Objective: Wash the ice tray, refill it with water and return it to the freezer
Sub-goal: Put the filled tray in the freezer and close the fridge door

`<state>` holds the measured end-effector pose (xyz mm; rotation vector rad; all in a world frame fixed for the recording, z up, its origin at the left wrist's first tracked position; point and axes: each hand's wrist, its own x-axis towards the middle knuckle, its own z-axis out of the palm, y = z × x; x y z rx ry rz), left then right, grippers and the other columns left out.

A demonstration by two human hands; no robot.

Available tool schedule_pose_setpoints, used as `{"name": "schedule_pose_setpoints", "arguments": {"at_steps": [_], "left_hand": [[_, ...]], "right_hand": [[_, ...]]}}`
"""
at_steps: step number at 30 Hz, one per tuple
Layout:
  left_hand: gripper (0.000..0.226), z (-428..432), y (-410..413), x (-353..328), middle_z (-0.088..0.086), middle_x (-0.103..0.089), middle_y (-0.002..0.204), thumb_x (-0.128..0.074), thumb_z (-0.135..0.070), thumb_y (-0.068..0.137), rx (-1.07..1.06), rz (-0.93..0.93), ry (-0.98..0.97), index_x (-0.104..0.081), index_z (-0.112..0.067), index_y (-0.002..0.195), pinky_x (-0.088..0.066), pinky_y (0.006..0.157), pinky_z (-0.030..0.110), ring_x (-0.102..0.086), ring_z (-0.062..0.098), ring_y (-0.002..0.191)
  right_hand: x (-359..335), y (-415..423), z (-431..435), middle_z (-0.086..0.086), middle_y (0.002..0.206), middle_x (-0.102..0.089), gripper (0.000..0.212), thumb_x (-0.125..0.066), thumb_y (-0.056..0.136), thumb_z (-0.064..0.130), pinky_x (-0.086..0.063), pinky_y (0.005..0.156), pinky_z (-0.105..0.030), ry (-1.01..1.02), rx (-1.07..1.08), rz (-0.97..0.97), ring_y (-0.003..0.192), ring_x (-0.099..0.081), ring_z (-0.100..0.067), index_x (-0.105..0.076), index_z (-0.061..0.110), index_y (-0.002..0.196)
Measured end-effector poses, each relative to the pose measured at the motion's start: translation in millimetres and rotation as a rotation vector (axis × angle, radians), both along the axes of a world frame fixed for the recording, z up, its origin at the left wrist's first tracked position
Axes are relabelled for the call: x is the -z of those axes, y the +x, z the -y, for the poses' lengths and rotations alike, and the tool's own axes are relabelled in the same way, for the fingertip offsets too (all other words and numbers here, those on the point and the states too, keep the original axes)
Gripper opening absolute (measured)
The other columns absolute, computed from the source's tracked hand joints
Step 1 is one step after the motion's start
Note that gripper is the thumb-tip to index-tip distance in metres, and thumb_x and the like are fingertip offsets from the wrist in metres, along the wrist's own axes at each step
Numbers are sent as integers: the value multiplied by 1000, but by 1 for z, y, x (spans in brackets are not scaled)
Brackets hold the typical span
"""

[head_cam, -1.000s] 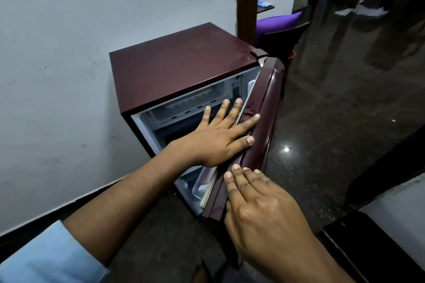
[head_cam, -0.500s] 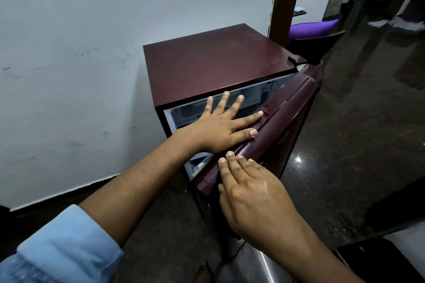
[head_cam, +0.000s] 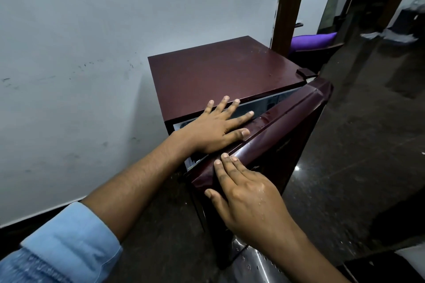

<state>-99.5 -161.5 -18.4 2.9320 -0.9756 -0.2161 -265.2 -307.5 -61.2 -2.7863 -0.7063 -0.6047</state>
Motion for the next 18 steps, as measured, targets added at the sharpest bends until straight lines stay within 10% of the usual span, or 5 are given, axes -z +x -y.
{"name": "schedule_pose_setpoints", "arguments": {"at_steps": [8,12,18], "left_hand": [[71,-65,59,-5,-2,-13,178,-23,-70,105,15,80,-135,-25,-36,167,15,128,59,5,19,165],[71,-91,88,-6,-3,-14,178,-24,-68,101,29,33,-80,-30,-38,165,13,129,57,5,20,165],[61,-110,116,-1,-9,-8,178,-22,-58,105,104,-104,-77,-27,-45,164,11,129,61,6,20,165]], "right_hand": [[3,12,-18,-11,149,-62,54,-49,104,46,-52,111,-36,136,-6,-19,142,-56,-22,-67,9,140],[12,14,-18,2,143,-67,33,-59,104,33,-43,116,-27,587,-60,-110,142,-54,-9,-77,14,124],[30,7,-25,17,87,-71,13,-68,101,16,-47,71,-12,1026,263,-320,80,-67,-4,-70,27,93]]}}
